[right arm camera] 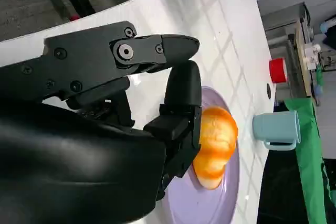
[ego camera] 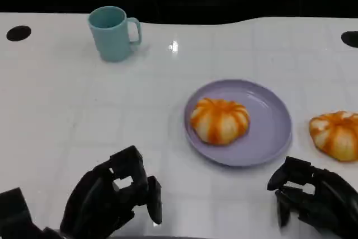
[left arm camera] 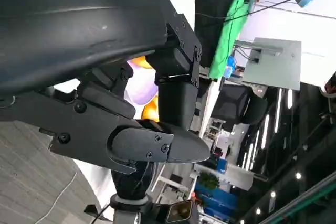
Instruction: Grasp the bread from the table and place it into the plate.
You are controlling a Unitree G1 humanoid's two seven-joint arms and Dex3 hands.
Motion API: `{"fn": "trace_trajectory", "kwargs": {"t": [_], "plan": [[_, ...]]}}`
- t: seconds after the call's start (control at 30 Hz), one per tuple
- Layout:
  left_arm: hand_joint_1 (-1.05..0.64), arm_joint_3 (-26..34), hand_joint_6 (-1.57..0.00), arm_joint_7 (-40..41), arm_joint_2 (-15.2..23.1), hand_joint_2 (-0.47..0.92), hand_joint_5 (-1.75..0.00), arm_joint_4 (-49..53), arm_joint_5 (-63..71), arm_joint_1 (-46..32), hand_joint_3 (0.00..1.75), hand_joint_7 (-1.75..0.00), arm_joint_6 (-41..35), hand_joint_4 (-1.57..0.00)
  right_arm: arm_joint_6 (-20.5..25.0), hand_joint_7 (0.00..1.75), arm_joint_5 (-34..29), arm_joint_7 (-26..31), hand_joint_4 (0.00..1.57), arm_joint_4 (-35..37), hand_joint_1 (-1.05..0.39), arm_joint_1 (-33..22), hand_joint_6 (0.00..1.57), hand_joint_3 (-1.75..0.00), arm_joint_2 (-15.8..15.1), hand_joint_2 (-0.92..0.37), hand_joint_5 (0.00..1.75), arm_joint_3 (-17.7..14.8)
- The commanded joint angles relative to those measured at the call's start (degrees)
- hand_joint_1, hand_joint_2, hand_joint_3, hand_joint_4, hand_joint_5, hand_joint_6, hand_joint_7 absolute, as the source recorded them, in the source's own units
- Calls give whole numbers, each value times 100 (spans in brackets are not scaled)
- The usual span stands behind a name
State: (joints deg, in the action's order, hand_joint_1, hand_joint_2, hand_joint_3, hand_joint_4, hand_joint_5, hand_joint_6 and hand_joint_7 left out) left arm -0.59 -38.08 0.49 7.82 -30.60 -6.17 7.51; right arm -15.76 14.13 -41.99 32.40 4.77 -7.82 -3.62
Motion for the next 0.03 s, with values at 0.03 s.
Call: {"fn": "trace_trajectory", "kwargs": {"t": [0.03], "plan": [[-73,83,-68,-38,46,92,-175,51,81,10,25,-175,-11,-87,18,139,4,0,65,7,-50,-49,67,-26,-96,-92,175,-17]]}}
